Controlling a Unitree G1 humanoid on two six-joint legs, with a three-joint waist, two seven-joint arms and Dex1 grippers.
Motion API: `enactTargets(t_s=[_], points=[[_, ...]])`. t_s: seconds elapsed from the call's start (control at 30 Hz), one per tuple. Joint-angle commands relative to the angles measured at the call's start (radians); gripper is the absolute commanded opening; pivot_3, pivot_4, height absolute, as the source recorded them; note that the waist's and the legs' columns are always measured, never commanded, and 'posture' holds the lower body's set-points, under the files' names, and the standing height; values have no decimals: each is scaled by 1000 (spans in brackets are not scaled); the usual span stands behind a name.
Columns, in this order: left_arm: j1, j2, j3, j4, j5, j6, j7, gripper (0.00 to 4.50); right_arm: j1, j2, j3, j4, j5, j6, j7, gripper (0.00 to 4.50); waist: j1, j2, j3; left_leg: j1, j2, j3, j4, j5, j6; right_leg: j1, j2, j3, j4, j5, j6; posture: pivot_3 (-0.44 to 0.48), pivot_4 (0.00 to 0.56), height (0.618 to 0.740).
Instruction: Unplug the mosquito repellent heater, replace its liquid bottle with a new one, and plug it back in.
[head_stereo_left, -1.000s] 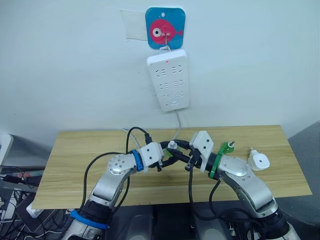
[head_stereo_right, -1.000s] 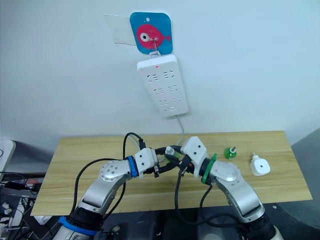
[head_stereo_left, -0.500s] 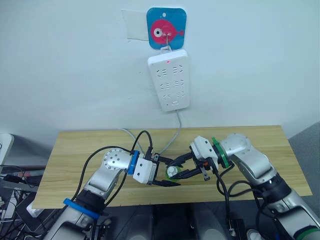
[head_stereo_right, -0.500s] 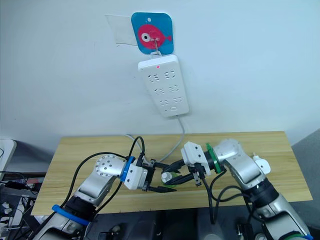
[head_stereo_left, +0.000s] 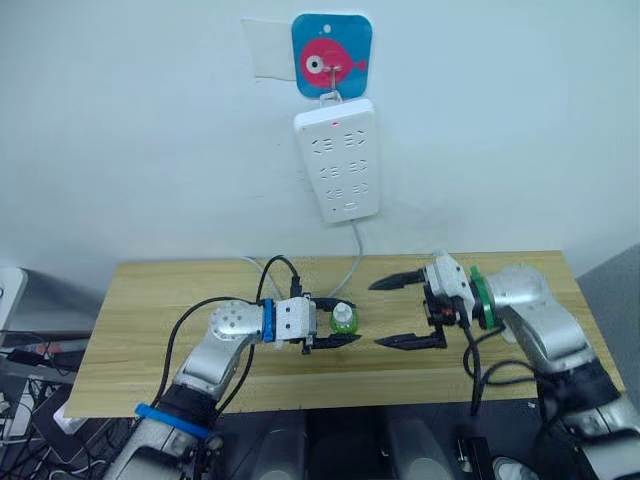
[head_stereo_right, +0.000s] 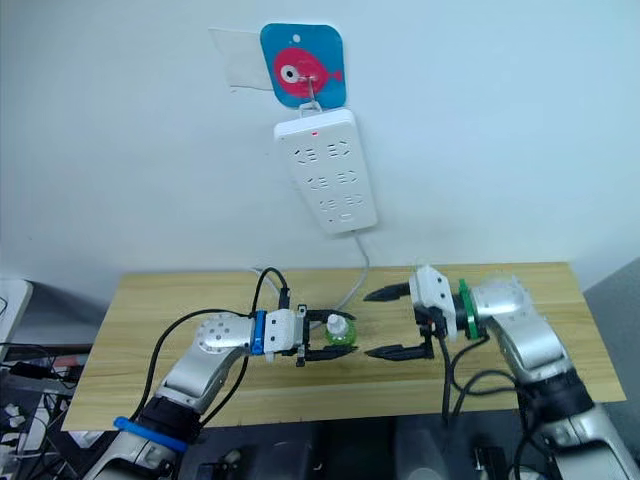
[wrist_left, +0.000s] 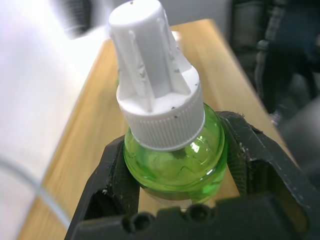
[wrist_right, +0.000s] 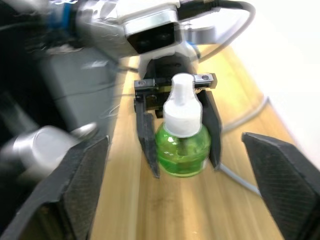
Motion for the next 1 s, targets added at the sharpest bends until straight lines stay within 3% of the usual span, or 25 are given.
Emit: enactTargets(t_s=[0.03,0.23,0.4,0.5,0.77,0.9,1.0], points=[[32,-32,18,-117,8,79,114,2261,67,91,37,-173,-94,41,-242,4474,-5,0,0,0,0,1,0,1,-1,-1,0,1,3,0,0,-67,229,740],[36,-69,6,-151,32,108,201,2261,110,216,132,-196,-207,52,-441,4474,0,0,-7,3,-1,2,0,1,-2,0,0,1,5,0,0,-80,217,740],[38,-59,-9,-150,38,95,185,2261,105,228,125,-191,-214,44,-478,4474,0,0,-8,3,-1,2,0,2,-4,0,0,1,4,0,0,-86,209,740],[45,-52,-12,-153,38,89,172,2261,111,215,117,-187,-195,54,-473,3892,0,0,-8,3,-1,2,0,2,-4,0,0,1,4,0,0,-86,209,740],[50,-48,-18,-163,35,91,159,2261,113,175,137,-173,-188,39,-453,987,0,0,-8,3,-1,3,0,2,-3,0,0,1,4,0,0,-84,212,740],[42,-48,-21,-154,25,87,140,2261,79,148,125,-140,-165,27,-399,997,-1,0,-8,3,-1,3,0,2,-3,0,0,1,4,0,0,-88,224,740],[24,-22,-35,-136,11,49,64,2261,7,108,127,-111,-75,30,-257,997,-2,0,-8,3,-1,3,0,1,-1,0,0,2,4,0,0,-92,226,740]])
